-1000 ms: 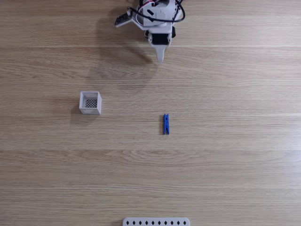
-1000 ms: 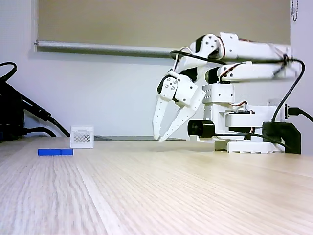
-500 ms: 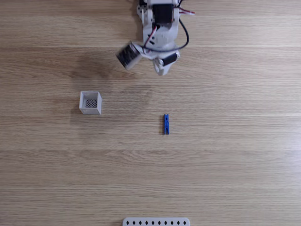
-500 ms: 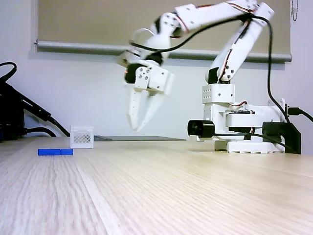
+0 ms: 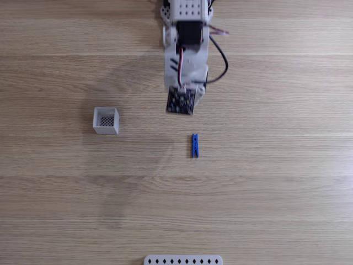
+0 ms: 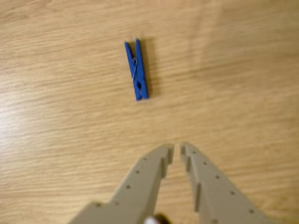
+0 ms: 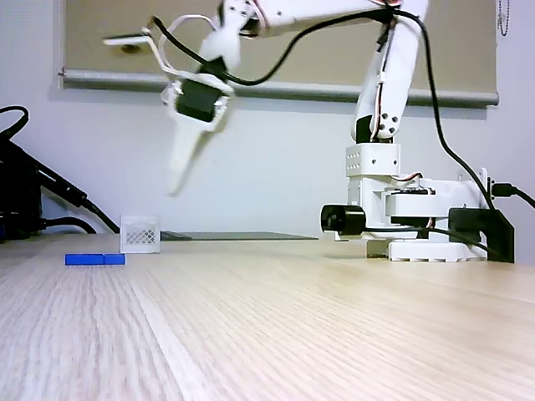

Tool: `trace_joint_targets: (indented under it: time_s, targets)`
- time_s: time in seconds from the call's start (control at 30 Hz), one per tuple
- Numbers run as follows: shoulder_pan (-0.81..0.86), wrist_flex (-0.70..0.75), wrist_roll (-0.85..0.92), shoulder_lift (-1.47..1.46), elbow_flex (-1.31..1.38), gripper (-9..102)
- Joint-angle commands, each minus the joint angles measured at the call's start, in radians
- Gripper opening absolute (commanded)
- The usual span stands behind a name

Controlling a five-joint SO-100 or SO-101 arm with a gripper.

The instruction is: Grasp a peg and put it in the crate.

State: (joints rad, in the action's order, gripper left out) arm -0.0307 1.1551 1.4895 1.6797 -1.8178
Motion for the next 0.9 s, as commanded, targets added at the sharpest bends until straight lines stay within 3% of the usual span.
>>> trace_joint_targets:
  time_s: [0.0,0.3,0.57,0.87]
  targets:
    - [0.006,0.003,0.023,-0.086,0.218,0]
    - [-0.008,0.006,0.023,-0.278,0.356,1]
    - [-0.046,0.002,0.021,-0.29,0.371,16]
    - [-0.049,0.002,0.021,-0.407,0.465,17]
